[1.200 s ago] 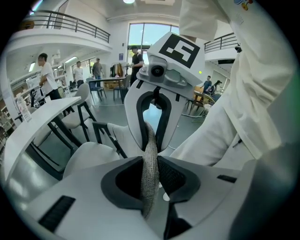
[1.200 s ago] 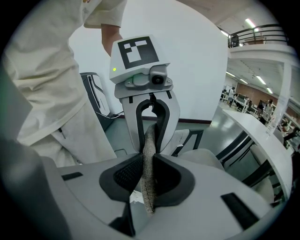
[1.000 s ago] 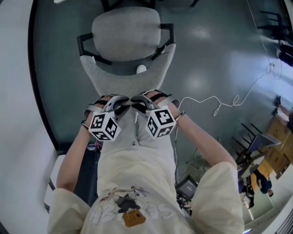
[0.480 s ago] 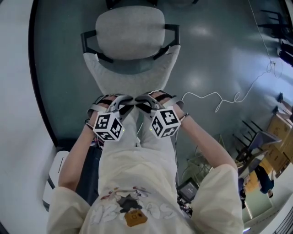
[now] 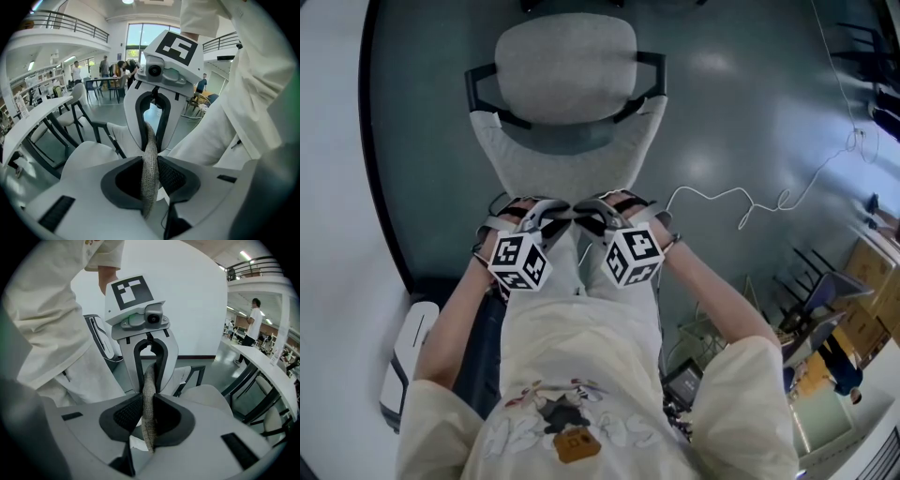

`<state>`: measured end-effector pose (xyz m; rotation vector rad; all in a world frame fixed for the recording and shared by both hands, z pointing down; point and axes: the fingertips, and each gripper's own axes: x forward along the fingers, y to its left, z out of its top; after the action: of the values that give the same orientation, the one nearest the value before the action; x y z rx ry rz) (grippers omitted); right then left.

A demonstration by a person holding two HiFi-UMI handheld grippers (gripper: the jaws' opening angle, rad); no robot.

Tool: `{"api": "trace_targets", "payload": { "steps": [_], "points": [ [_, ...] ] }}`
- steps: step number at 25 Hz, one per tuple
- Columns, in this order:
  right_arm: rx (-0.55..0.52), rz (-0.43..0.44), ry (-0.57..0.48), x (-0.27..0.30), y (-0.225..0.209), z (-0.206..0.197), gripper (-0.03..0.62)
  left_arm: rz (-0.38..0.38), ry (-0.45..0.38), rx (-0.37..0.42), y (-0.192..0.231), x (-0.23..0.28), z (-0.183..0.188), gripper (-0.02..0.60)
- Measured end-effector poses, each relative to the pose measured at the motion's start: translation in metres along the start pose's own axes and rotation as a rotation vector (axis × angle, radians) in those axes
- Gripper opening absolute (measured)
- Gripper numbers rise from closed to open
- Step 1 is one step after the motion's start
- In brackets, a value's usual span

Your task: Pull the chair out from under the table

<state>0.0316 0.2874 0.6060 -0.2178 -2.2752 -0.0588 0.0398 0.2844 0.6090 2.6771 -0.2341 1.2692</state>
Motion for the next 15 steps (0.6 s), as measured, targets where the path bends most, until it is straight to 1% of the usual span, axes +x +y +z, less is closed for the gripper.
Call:
{"api": "trace_targets", "payload": {
  "steps": [4,15],
  "points": [
    [-0.002,0.015,-0.003,-0.002,0.014,-0.001,0.074,-0.011,-0.002,-0.009,-0.014,0.001,0.002,0.100],
    [-0.006,0.031,-0.004,-0.006,0.033,-0.010,0.074,-0.015,0.007,-0.026,-0.033,0.009,0.005,0.101]
  ]
}}
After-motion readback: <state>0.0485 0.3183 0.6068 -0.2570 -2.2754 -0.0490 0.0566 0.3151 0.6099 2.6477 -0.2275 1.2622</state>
